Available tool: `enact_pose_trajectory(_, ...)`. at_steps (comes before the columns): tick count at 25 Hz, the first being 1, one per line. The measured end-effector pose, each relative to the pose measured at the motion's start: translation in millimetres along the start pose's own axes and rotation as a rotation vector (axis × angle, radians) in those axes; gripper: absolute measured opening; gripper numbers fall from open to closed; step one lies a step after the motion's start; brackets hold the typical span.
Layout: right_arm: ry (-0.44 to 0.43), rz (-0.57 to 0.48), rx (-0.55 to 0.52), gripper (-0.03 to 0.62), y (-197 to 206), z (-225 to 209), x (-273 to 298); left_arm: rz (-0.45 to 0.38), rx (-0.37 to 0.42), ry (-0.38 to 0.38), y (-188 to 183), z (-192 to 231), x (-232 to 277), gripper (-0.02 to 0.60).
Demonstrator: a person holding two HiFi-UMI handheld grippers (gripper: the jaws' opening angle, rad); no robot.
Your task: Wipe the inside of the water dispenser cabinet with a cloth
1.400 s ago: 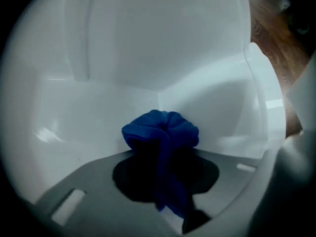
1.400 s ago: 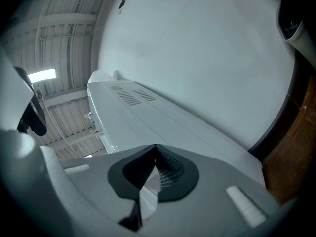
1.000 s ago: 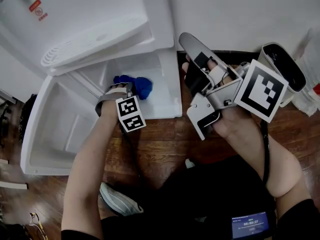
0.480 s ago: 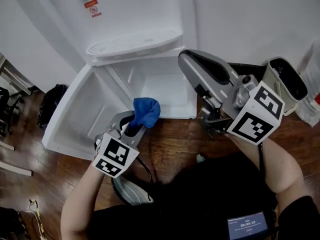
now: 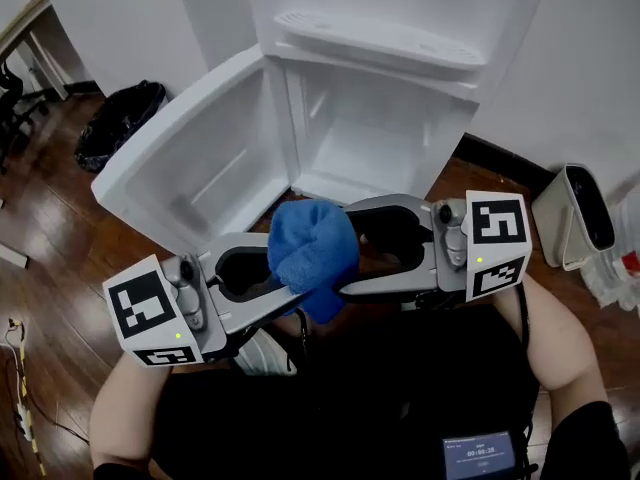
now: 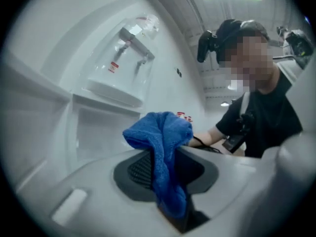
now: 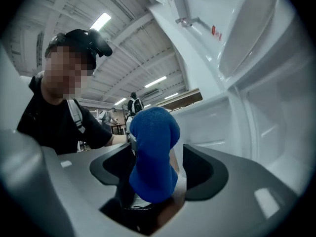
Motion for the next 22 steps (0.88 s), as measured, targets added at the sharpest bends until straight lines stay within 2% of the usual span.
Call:
enact_pose_trajectory(2,-0.042,0.02,0.028,0.321,7,2,11,0.002,0.007,0.053,3,-3,-1,0.103)
enact_pose_trajectory(3,-0.065,0.023,0.042,0.282,10,3,15,0.001,0.004,0.069,4,-3,-1,0.103)
enact_pose_trajectory(4,-0.083,0.02,0.055,0.196,12,3,16,-0.002,-0.005,0.08,5,-2,-2,0.102)
enact_pose_trajectory(6,-0.095,0.008,0.077,0.139,14,3,17,-0.007,-0.038,0.093,8,0,-4,0.104)
enact_pose_trajectory(8,-0.095,-0.006,0.1,0.129,17,1,16,-0.001,-0.064,0.08,11,3,-7,0.123)
enact_pose_trajectory(11,-0.056,-0.082,0.15,0.127,14,-10,11,0.031,-0.054,-0.016,8,13,-20,0.22)
enact_pose_trajectory(12,0.001,-0.129,0.156,0.127,9,-17,6,0.049,-0.034,-0.066,3,18,-27,0.24)
enact_pose_trajectory(13,0.099,-0.178,0.146,0.127,2,-27,0,0.075,0.0,-0.124,-4,23,-36,0.241)
enact_pose_trajectory(15,0.399,-0.242,0.066,0.129,-9,-51,-14,0.118,0.086,-0.257,-26,29,-56,0.241)
enact_pose_trajectory(17,0.692,-0.261,-0.022,0.129,-18,-79,-26,0.095,0.134,-0.421,-54,29,-83,0.241)
enact_pose_trajectory(18,0.793,-0.271,-0.039,0.13,-22,-95,-31,0.068,0.143,-0.511,-67,28,-99,0.241)
enact_pose_trajectory(20,0.916,-0.31,-0.036,0.13,-33,-129,-38,0.026,0.151,-0.701,-80,26,-132,0.238)
enact_pose_trajectory(22,0.993,-0.35,-0.048,0.132,-43,-164,-39,-0.003,0.153,-0.879,-77,24,-160,0.213)
Point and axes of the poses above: the fingertips, and each gripper's own axes: x forward along the fingers, z to its left, y out of its underside, the point moved 7 cm from there along -x, backward along the fingers, and after that the axes turned 9 degrees about x, right-handed, at the moved point
